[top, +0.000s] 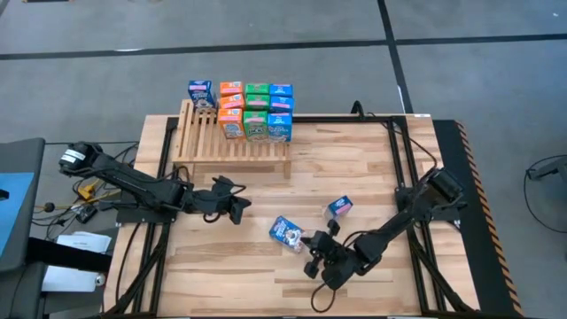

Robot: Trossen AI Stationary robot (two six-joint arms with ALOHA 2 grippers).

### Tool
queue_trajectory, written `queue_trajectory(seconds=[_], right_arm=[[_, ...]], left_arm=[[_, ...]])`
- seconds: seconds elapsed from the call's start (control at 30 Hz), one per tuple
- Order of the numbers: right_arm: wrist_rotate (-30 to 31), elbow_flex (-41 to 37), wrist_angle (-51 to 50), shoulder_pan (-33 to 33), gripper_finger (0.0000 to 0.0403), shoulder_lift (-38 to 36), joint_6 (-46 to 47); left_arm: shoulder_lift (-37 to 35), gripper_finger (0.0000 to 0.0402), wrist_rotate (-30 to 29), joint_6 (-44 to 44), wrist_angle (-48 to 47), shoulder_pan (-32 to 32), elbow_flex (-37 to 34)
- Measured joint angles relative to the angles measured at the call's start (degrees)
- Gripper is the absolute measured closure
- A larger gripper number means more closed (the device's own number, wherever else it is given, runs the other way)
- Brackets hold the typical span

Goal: Stack cereal on shelf
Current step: Put the left blue cereal on the shelf

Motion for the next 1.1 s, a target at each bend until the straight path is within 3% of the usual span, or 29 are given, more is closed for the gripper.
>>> queue_trajectory(seconds=[0.4,0.5,0.6,1.1], right_arm=[[1.03,0.20,0.81,2.94,0.0394,8.79,12.25],[0.62,0.10,0.04,3.81,0.0394,8.83,12.82],[-4.00,-0.20,-1.30,4.55,0.0394,9.58,13.20],[-2.71,-0.13,-2.64,4.00,0.0393,9.20,13.51]], left_arm=[[0.00,0.0342,-2.58,-3.20,0.44,0.02,0.00],[0.00,0.0342,-2.93,-3.90,0.74,0.04,0.00],[0.00,0.0342,-2.98,-4.19,1.80,0.04,0.00],[0.00,0.0342,-5.16,-4.23,4.15,0.04,0.00]])
